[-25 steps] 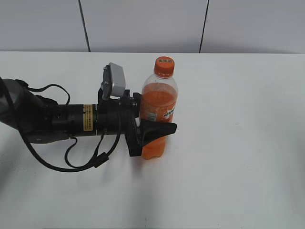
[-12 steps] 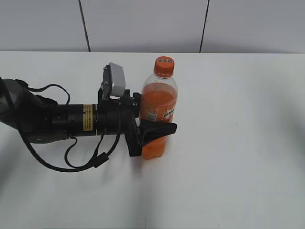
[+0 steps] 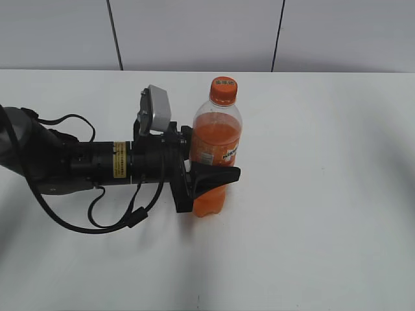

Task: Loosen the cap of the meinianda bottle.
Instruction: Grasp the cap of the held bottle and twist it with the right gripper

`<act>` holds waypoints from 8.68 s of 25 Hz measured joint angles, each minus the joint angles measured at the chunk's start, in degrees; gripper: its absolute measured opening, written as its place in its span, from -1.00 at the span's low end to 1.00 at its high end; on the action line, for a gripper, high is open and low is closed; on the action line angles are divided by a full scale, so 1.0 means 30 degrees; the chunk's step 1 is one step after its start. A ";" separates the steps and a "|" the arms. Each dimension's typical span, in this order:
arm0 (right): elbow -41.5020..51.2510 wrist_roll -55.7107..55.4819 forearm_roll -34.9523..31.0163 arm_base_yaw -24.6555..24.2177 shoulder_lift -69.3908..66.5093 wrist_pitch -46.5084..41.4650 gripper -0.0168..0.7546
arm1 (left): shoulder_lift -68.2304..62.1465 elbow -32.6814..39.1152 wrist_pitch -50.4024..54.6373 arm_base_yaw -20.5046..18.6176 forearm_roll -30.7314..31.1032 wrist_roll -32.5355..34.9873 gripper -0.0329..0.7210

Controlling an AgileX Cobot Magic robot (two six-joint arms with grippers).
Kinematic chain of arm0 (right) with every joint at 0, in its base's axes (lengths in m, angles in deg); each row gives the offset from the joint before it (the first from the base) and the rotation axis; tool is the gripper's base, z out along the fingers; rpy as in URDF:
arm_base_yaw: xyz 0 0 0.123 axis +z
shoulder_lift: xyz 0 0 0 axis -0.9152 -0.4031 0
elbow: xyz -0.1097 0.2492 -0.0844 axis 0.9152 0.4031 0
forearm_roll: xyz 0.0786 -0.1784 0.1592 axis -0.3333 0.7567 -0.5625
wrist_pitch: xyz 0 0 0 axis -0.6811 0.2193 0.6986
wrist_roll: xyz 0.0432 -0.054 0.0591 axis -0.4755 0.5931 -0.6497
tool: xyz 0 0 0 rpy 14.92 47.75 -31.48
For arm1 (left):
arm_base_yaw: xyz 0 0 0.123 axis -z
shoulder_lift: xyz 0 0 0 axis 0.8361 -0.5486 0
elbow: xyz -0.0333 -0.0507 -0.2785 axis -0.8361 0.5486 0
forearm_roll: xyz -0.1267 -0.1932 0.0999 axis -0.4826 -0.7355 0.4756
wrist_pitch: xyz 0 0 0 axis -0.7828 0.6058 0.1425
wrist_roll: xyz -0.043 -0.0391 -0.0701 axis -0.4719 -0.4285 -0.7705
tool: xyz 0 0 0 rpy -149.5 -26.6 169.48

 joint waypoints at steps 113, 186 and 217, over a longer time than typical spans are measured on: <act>-0.7238 1.5004 -0.1087 1.2989 -0.8416 -0.0055 -0.25 | 0.0000 0.0000 -0.0121 0.0072 0.0663 0.0152 0.19; -0.7434 -0.8029 -0.1695 1.2989 -0.7171 -0.0114 0.24 | 0.0000 0.0000 -0.0158 0.0072 0.0786 0.0064 0.19; -0.7434 -1.4885 0.1262 1.4330 -0.8220 -0.0114 0.07 | 0.0000 0.0000 -0.0158 0.0072 0.0750 0.0013 0.19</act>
